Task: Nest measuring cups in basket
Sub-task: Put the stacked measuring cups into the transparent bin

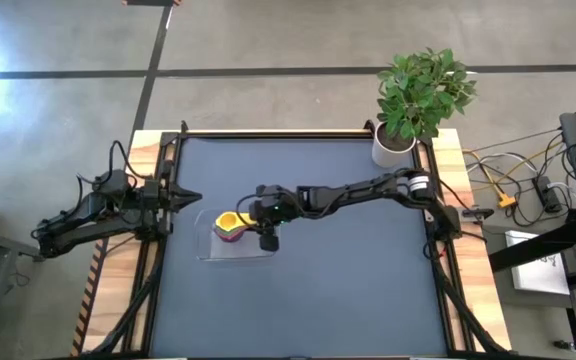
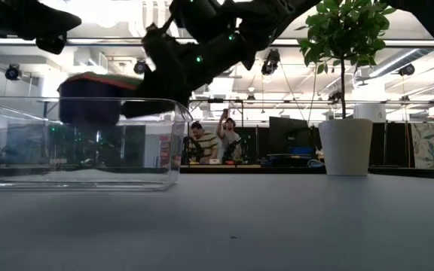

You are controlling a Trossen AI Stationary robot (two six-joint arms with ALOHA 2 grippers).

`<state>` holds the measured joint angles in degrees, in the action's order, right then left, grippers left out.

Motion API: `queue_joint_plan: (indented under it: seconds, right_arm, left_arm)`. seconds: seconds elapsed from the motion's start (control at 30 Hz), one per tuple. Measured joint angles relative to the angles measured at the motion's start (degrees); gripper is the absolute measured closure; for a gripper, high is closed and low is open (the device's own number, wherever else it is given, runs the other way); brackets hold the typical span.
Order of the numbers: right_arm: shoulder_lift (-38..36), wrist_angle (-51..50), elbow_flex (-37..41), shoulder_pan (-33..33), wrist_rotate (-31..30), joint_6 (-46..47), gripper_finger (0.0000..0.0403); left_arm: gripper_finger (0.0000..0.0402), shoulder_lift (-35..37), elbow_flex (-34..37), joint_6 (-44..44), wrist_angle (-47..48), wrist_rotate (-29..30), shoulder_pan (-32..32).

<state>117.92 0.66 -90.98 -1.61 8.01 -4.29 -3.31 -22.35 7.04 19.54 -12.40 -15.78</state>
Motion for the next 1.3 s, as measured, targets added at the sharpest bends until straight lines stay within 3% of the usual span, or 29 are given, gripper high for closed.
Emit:
queue_joint_plan:
  seconds: [0.37, 0.67, 1.07, 1.3]
  right_arm:
    - [3.1, -0.9, -0.3, 0.0, 0.0, -0.2, 0.0273]
    - [4.1, -2.1, -0.4, -0.1, 0.0, -2.7, 0.0288]
    - [2.3, -13.3, -2.6, 0.1, 1.6, -3.8, 0.0187]
    - [2.1, -25.3, -10.4, 0.6, 1.9, -4.1, 0.0172]
  left_arm:
    - [0.0402, 0.0, 0.0, 0.1, 0.2, 0.0, 0.0]
    - [0.0402, 0.0, 0.0, 0.1, 0.2, 0.0, 0.0]
    - [0.0402, 0.0, 0.0, 0.3, 0.3, 0.0, 0.0]
    - [0.0402, 0.0, 0.0, 0.8, 0.3, -0.6, 0.0]
